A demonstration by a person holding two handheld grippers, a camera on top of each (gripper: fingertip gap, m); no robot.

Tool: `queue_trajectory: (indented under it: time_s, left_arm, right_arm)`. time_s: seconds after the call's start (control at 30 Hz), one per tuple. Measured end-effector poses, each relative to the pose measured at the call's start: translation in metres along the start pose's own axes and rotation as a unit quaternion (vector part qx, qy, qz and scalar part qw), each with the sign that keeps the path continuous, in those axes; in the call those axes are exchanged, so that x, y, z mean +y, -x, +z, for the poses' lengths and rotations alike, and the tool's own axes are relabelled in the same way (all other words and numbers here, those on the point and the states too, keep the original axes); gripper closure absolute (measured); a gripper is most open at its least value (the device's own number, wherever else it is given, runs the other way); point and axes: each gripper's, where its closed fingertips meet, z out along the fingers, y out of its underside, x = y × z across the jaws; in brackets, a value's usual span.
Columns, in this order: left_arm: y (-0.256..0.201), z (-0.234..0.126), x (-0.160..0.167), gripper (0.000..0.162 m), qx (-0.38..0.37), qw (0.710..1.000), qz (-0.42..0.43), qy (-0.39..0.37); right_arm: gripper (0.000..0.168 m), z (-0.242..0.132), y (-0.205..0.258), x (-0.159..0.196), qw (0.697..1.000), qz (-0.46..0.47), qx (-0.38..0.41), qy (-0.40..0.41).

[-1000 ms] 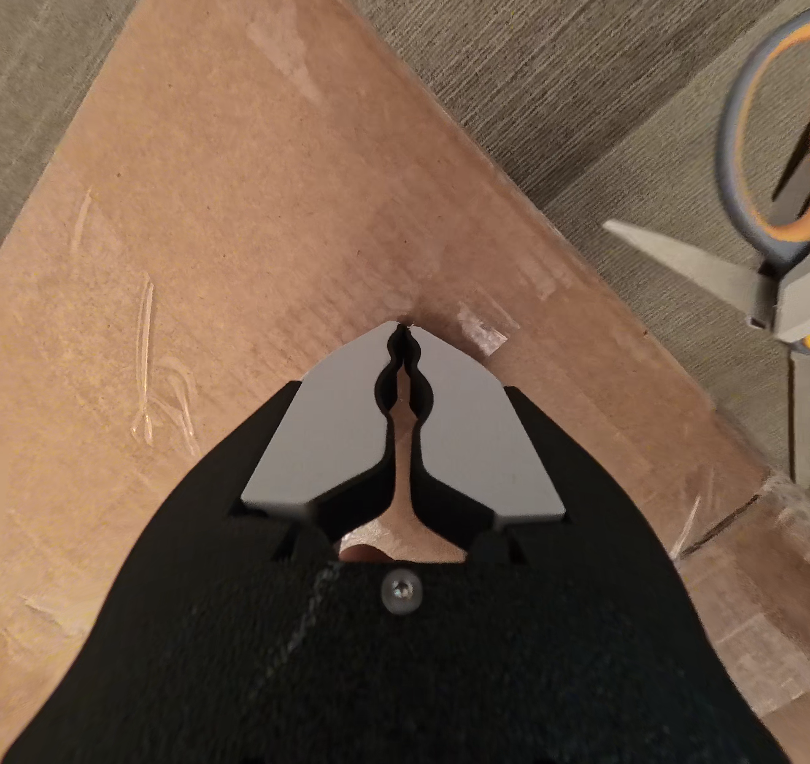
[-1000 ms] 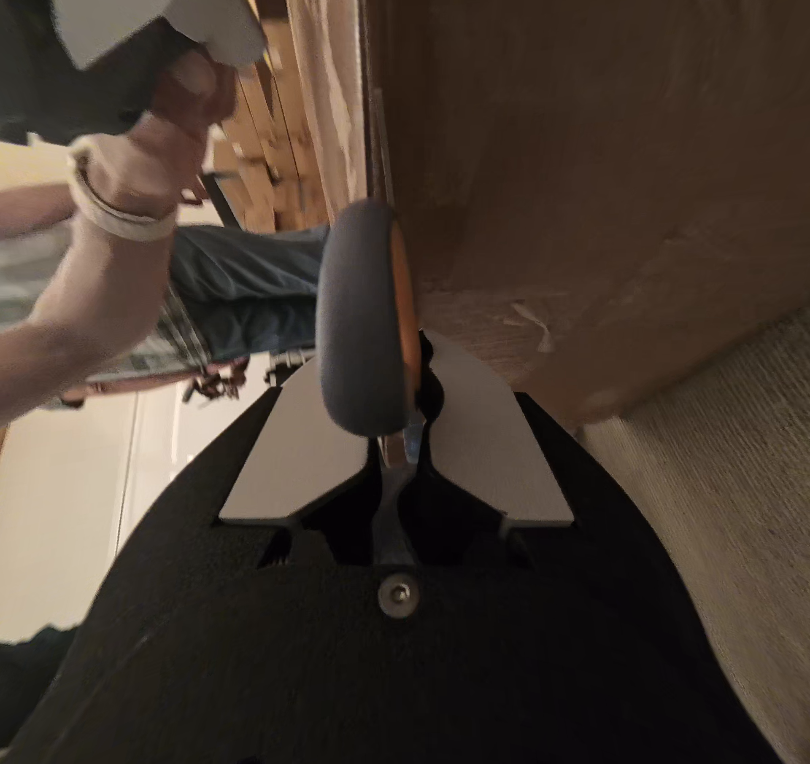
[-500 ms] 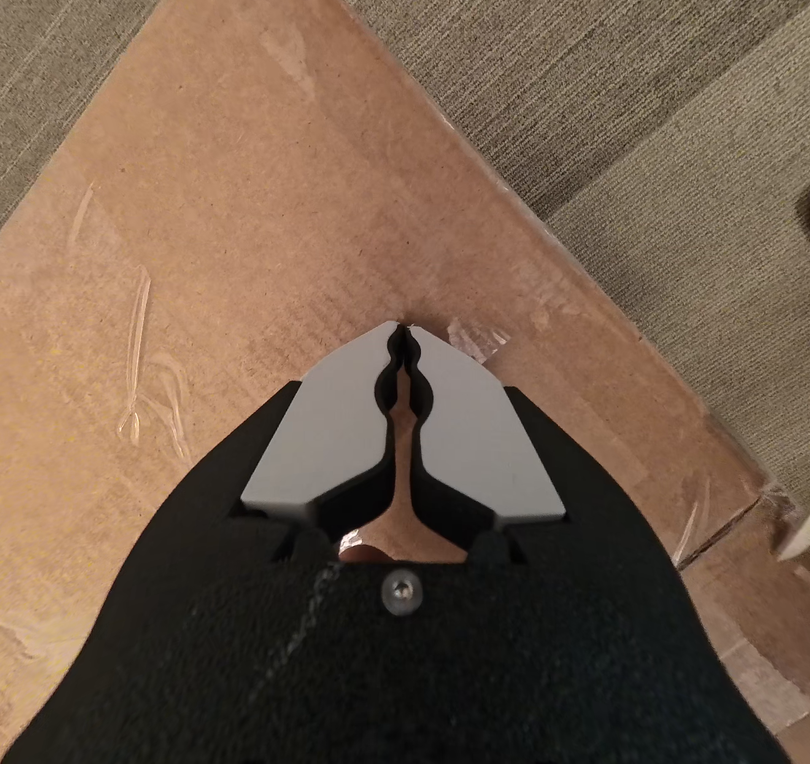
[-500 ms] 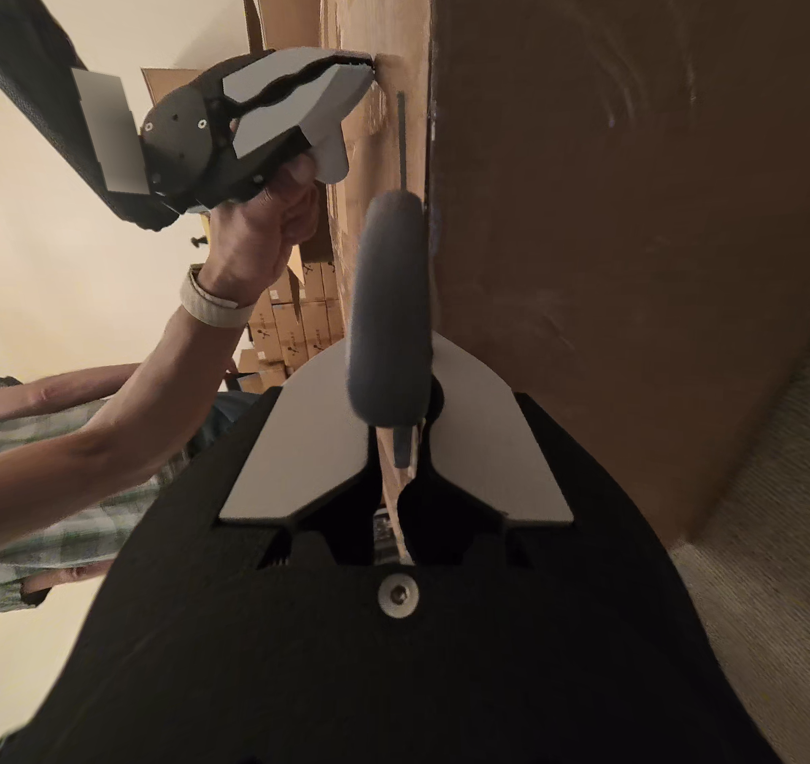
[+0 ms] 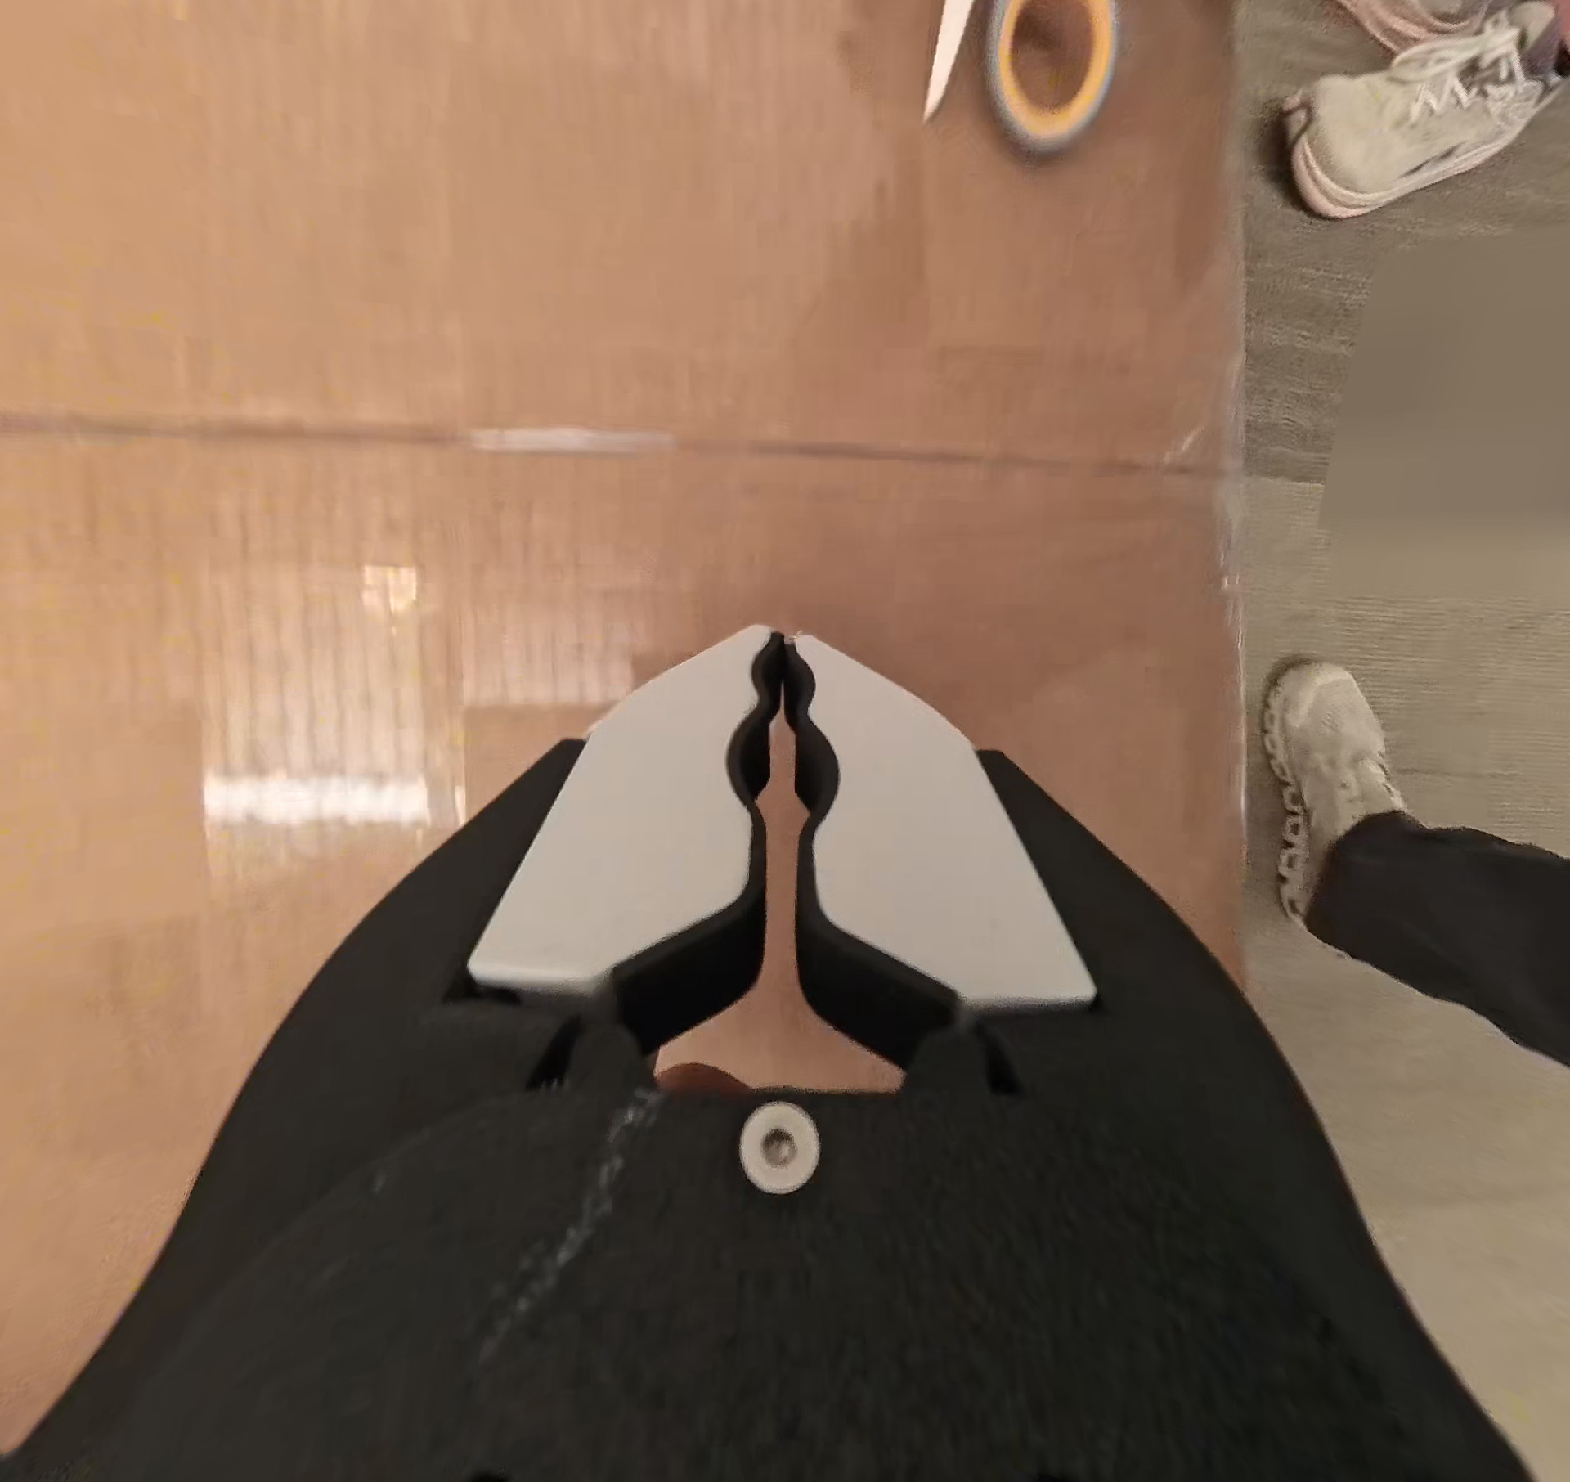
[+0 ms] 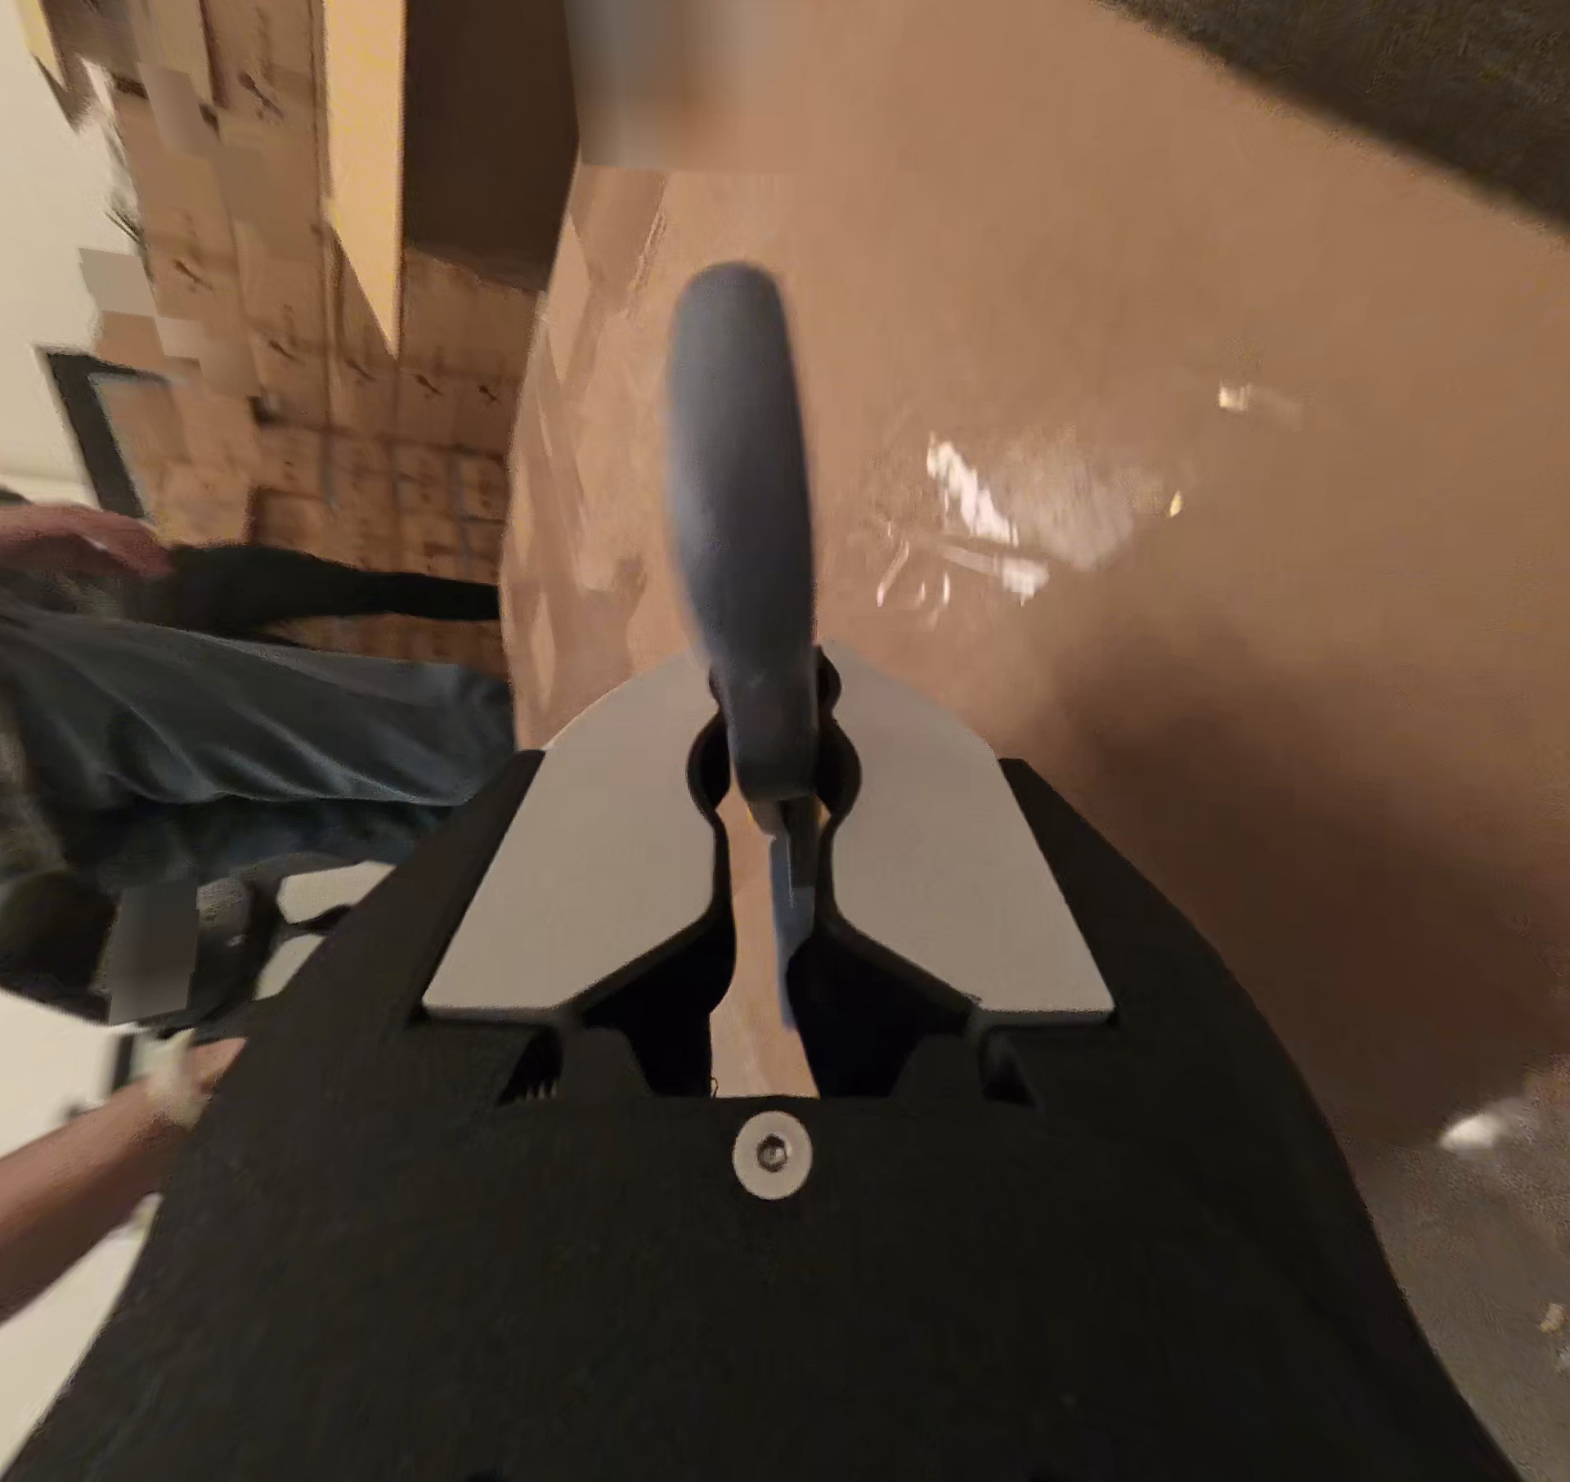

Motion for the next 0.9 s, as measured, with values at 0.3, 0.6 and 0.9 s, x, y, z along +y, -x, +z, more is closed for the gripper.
queue_trajectory:
  time_s: [0.3,0.6,0.9]
  left_arm:
    - [0.009,-0.010,0.052,0.162,0.036,0.999,-0.034,0.009]
    - [0.040,-0.012,0.053,0.162,0.067,0.996,-0.050,0.017]
    - [0.053,0.003,0.032,0.162,0.180,0.967,0.165,0.078]
  right_arm:
    - [0.110,0.022,0.003,-0.064,0.992,-0.111,0.049,-0.041]
    - [0.115,-0.038,0.049,0.141,0.976,-0.195,0.082,-0.043]
    - [0.126,0.003,0.032,0.262,0.929,-0.315,0.146,0.129]
